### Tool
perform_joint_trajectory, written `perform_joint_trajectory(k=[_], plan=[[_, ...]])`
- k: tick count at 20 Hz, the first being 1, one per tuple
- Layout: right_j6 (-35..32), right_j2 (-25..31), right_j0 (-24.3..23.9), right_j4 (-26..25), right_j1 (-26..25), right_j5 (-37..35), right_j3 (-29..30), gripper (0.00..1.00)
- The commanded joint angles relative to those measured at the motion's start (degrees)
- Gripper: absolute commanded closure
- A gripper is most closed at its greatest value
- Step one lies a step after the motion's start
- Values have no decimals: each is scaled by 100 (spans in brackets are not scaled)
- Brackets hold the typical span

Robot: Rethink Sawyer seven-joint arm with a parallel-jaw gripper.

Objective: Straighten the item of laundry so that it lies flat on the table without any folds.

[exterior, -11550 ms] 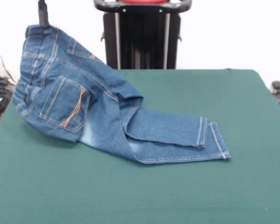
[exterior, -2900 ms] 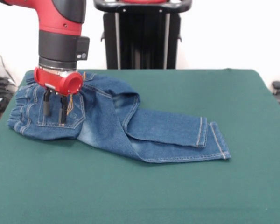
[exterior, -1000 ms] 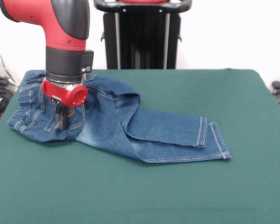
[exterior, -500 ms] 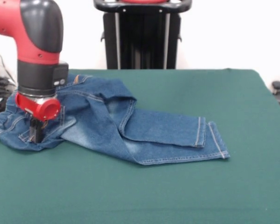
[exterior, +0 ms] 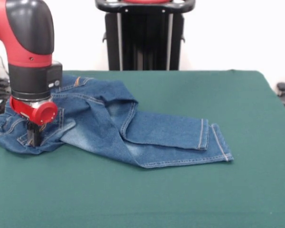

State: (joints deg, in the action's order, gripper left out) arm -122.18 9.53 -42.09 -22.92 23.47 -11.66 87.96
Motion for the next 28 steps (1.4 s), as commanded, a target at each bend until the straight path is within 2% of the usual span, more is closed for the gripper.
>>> perform_joint_trajectory(k=[1,4,6,11,15,17,26,27,28], plan=[[752,599,-102,-460,-402,-205,-900,100],[1171,898,-332,-604,-423,-581,-1178,100],[1262,931,-425,-661,-278,-804,-1150,100],[992,611,-466,-696,707,-1210,-319,100],[958,534,-498,-673,1241,-1522,66,100],[860,527,-494,-684,1294,-1515,168,100],[505,612,-424,-856,856,-1015,171,100],[480,665,-461,-821,832,-975,216,0],[402,651,-448,-835,808,-852,226,0]])
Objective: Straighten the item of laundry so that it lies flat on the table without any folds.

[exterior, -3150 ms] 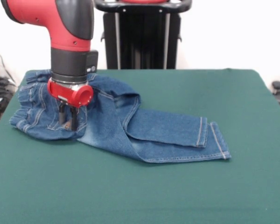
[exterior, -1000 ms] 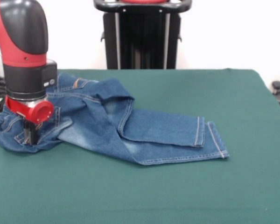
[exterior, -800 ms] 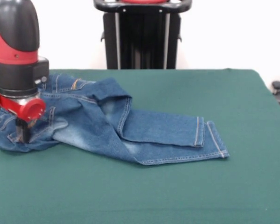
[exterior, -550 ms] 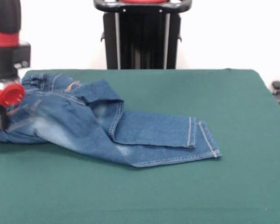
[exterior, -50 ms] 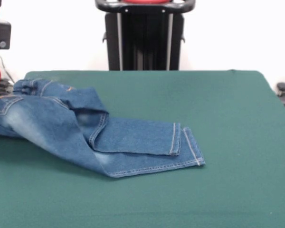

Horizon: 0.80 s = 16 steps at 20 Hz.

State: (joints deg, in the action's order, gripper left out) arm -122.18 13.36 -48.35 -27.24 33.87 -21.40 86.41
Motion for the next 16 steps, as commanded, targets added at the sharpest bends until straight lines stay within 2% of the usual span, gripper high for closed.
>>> perform_joint_trajectory(k=[1,9,13,16], plan=[[325,255,191,-416,-255,245,391,0],[28,183,313,-332,-457,456,410,0],[-141,43,463,-285,-382,489,485,0],[-531,-190,746,-155,-241,527,655,0]])
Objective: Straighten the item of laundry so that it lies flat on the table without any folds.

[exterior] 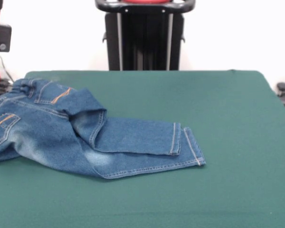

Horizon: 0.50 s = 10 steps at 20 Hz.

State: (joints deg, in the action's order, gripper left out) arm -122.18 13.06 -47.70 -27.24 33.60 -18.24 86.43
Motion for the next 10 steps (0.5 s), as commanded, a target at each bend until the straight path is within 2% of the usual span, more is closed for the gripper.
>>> perform_joint_trajectory(k=[1,5,10], plan=[[-661,-246,790,-100,-157,202,704,0],[-966,-554,1161,95,-12,166,764,0],[-974,-685,1365,294,104,41,760,0]])
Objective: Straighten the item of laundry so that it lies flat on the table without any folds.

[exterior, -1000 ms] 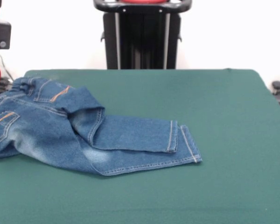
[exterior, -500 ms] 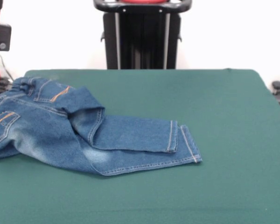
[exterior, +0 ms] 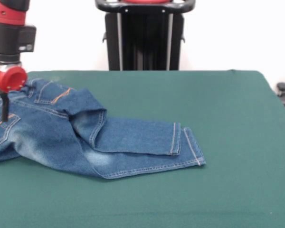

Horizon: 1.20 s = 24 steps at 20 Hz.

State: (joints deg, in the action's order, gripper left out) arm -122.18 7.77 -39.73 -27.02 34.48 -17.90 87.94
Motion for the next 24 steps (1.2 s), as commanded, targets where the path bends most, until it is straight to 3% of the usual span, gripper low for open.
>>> perform_joint_trajectory(k=[1,13,24], plan=[[-961,-176,600,317,42,-21,611,0],[-1312,-696,1394,918,241,-316,544,0],[-1828,-1481,2502,1809,-180,-234,293,0]])
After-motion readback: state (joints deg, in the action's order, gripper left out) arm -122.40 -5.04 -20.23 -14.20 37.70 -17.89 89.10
